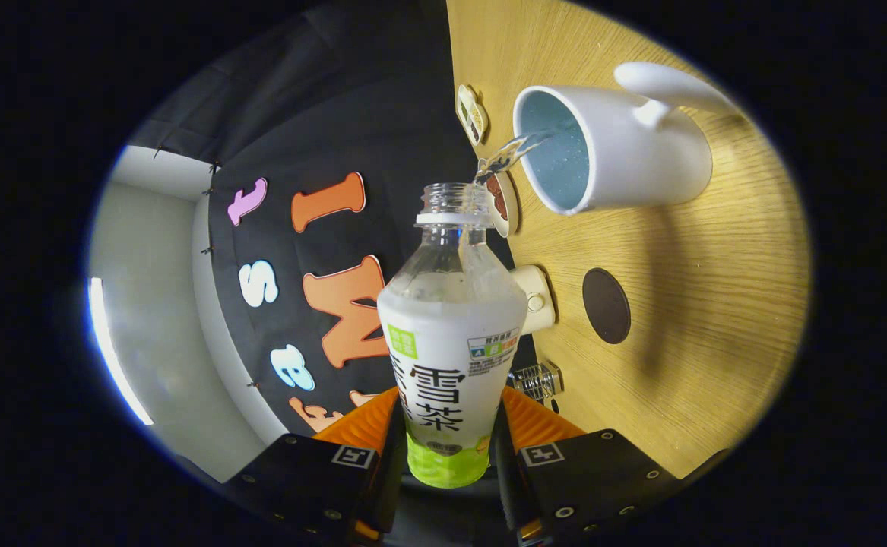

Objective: Take the bottle from table, then pour the juice into the cup, finally place the bottle on the coaster

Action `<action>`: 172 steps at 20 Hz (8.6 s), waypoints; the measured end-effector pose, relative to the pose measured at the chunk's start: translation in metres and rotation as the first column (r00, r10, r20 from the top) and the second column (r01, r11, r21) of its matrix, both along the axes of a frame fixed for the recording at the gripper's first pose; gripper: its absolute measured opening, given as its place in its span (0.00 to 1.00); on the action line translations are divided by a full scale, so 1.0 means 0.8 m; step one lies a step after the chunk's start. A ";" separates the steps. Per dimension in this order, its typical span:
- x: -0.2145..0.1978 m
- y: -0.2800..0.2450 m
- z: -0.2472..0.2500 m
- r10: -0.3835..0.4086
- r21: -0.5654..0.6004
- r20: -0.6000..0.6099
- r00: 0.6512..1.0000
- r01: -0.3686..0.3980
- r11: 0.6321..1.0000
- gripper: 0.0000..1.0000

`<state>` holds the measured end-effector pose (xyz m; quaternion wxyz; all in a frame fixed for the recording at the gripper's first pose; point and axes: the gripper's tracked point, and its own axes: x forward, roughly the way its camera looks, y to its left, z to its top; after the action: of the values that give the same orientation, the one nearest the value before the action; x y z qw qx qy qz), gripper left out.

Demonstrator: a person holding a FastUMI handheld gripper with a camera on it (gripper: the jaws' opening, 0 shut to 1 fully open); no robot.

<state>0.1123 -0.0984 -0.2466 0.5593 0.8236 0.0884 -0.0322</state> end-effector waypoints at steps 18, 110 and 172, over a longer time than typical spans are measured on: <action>0.000 -0.011 0.002 -0.050 0.092 -0.005 0.999 0.050 0.994 0.55; 0.123 0.017 -0.038 0.216 -0.954 -0.236 0.947 -0.184 -0.237 0.55; -0.229 0.167 0.352 0.280 -0.905 0.196 0.940 0.283 -0.317 0.97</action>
<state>-0.0708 0.0353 0.0351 0.9957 0.0115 -0.0751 0.0523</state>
